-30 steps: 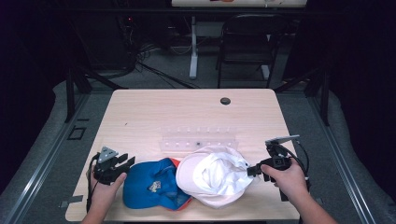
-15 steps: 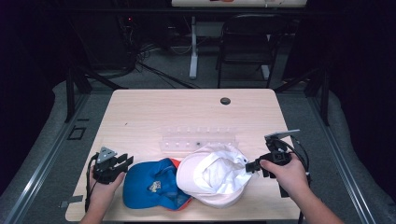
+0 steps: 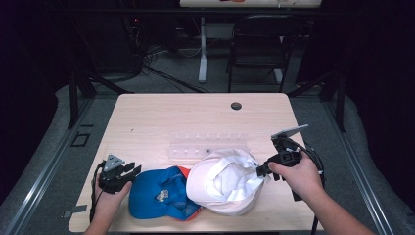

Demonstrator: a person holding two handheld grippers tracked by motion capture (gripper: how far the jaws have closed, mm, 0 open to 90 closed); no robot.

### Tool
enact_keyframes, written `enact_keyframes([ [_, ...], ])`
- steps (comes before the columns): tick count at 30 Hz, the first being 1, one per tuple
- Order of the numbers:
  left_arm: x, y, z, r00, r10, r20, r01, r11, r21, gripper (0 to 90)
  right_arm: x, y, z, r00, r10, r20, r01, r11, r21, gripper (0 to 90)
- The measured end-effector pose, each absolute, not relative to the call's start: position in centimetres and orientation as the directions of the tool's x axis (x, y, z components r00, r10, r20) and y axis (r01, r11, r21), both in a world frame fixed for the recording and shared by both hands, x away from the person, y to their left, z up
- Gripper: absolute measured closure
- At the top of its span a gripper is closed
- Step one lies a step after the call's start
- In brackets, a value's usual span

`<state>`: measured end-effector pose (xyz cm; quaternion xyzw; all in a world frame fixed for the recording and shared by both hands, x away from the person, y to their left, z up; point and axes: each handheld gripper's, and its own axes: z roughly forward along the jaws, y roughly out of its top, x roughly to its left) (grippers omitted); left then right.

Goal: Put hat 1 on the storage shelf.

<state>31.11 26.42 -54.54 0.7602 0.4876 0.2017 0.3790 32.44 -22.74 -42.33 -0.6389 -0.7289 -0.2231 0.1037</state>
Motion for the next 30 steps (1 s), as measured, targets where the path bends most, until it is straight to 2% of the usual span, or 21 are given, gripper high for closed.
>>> enact_keyframes([
  [8,31.0,26.1,-54.3,0.466,0.883,-0.063,0.586,-0.254,0.77,78.1,32.6,-21.0,-39.7,-0.185,0.879,0.44,0.973,0.099,0.21,81.6],
  [12,31.0,26.3,-54.2,0.466,0.882,-0.069,0.587,-0.25,0.77,81.3,32.6,-20.0,-38.2,-0.227,0.854,0.469,0.967,0.139,0.215,81.7],
  [19,31.0,26.3,-54.1,0.441,0.896,-0.048,0.577,-0.242,0.78,70.7,32.8,-19.1,-36.8,-0.254,0.827,0.502,0.96,0.151,0.237,81.8],
  [24,31.1,26.2,-54.3,0.431,0.902,-0.026,0.587,-0.258,0.767,72.5,32.8,-18.6,-36.1,-0.264,0.808,0.527,0.957,0.151,0.249,81.8],
  [30,31.2,26.6,-54.5,0.44,0.896,-0.068,0.59,-0.231,0.774,74.5,32.9,-18.0,-35.4,-0.269,0.801,0.535,0.957,0.16,0.242,81.9],
])
